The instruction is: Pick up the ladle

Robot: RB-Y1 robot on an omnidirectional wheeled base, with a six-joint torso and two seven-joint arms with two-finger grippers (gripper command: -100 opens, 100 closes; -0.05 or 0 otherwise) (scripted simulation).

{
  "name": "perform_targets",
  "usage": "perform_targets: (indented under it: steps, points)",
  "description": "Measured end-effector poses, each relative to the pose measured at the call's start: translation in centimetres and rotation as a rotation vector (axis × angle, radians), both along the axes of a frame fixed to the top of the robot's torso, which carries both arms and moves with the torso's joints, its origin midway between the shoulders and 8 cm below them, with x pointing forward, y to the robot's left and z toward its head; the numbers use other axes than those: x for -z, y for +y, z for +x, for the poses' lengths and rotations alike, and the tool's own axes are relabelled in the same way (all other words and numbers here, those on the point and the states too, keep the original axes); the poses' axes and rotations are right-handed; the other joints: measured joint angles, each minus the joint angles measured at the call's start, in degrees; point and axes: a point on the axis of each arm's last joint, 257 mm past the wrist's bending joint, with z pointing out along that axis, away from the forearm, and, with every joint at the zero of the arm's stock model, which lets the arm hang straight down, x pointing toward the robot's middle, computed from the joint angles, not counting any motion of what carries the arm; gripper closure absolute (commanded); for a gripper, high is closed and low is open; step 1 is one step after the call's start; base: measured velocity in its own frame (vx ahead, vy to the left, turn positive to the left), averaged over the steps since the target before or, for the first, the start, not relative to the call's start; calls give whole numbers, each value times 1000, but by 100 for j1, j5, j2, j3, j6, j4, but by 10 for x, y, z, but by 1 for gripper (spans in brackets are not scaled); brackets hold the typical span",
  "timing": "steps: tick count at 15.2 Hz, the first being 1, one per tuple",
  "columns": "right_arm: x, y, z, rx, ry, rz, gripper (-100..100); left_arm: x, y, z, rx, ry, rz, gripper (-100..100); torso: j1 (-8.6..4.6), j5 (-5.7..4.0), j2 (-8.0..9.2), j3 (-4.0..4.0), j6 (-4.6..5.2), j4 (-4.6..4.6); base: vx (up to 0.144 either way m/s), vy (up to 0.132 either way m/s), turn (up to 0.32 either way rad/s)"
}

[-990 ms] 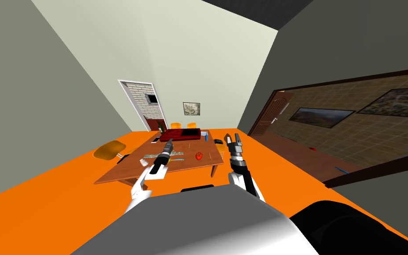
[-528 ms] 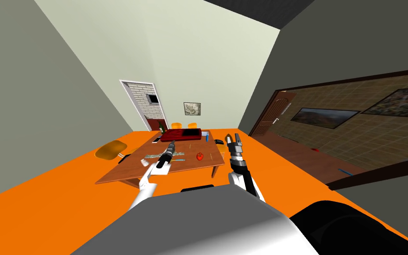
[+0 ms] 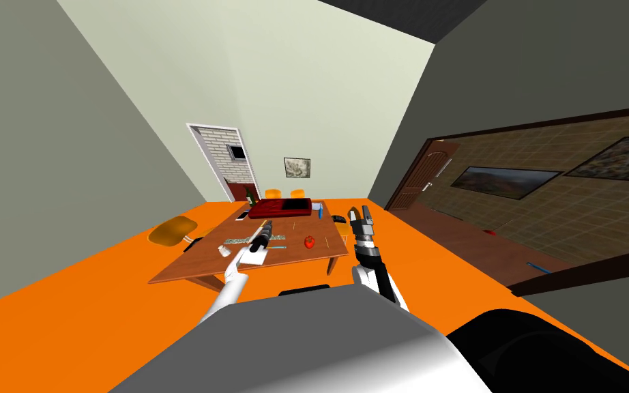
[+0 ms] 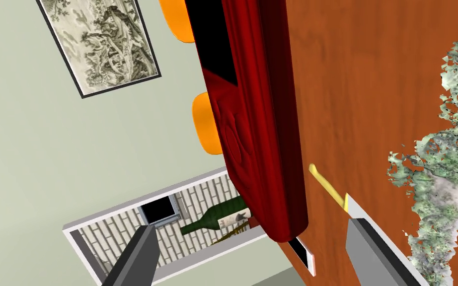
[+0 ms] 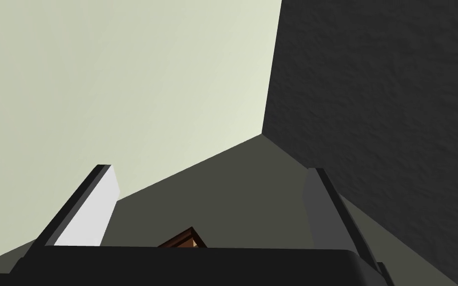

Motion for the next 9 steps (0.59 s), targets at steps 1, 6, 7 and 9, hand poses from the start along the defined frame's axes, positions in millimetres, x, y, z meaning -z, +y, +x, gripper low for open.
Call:
perform_targets:
  steps: [1, 6, 7, 9]
  points:
    - [0, 0, 0, 0, 0, 0, 0, 7, 1, 0, -6, 23, -1, -100, -1, 0, 2, 1, 0, 0, 13, 12, 19]
    - [0, 0, 0, 0, 0, 0, 0, 41, -2, 0, -33, 140, -5, -100, 0, 0, 0, 0, 1, 0, 16, 15, 13]
    - [0, 0, 0, 0, 0, 0, 0, 47, -3, 2, -39, 165, -5, -100, 1, 0, -2, -1, 1, 0, 23, 20, 12]
    - [0, 0, 0, 0, 0, 0, 0, 64, 1, -2, -53, 220, -5, -100, 1, 0, 0, 0, -1, 0, 12, 15, 8]
